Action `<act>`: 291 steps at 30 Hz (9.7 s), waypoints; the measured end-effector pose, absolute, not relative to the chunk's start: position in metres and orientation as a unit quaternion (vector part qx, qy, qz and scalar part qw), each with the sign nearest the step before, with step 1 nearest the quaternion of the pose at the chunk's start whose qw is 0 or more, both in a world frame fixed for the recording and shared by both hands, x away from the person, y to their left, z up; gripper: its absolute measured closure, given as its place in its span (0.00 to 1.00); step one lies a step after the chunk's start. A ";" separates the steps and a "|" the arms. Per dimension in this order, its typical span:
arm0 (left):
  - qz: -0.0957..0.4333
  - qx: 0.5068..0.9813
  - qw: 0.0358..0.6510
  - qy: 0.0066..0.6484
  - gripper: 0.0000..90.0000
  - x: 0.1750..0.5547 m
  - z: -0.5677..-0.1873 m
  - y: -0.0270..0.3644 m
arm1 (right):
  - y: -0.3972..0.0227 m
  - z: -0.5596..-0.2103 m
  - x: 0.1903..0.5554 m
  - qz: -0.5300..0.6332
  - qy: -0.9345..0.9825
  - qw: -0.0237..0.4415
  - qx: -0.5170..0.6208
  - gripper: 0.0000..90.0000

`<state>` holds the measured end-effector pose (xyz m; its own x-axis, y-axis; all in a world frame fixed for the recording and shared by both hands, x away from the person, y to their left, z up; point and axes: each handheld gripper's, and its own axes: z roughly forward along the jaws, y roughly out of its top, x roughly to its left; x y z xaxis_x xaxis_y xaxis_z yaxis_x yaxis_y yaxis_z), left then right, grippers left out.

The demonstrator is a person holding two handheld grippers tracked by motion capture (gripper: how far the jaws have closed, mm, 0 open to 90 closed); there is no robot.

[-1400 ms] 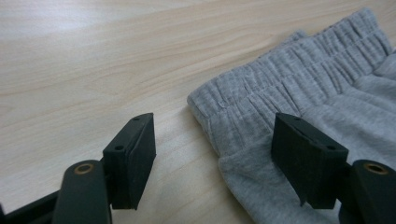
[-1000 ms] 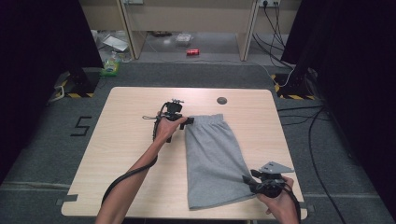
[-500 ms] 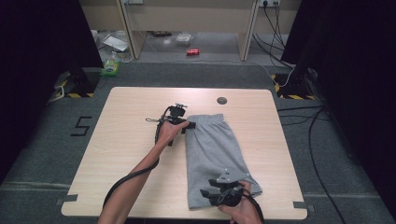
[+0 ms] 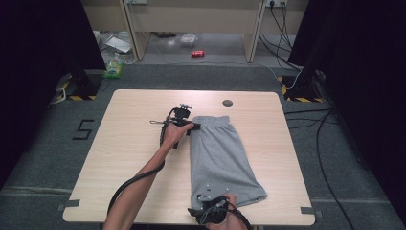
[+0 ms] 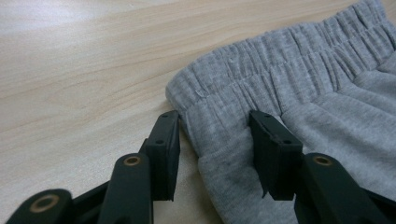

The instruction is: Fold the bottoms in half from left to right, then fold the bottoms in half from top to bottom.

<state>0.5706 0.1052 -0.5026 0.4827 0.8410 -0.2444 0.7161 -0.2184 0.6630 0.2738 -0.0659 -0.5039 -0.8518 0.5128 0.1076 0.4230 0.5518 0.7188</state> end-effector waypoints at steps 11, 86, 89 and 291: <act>0.094 0.785 0.367 0.490 0.67 0.571 -0.500 0.101 | -0.059 -0.509 0.269 0.361 0.894 0.121 0.238 0.89; 0.110 0.769 0.376 0.505 0.62 0.569 -0.507 0.185 | -0.085 -0.455 0.427 0.435 0.816 0.151 0.350 0.49; 0.112 0.769 0.375 0.505 0.62 0.568 -0.507 0.185 | -0.092 -0.456 0.445 0.433 0.808 0.156 0.368 0.49; 0.084 0.783 0.513 0.343 0.61 0.319 -0.472 0.228 | -0.126 -0.462 0.345 0.480 0.811 0.053 0.330 0.59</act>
<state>0.3186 0.2283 -0.4721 0.7510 0.6222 -0.2210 0.4508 -0.2386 0.8601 0.3453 -0.1258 -0.4625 -0.7763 0.5867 0.2305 0.4844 0.3212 0.8138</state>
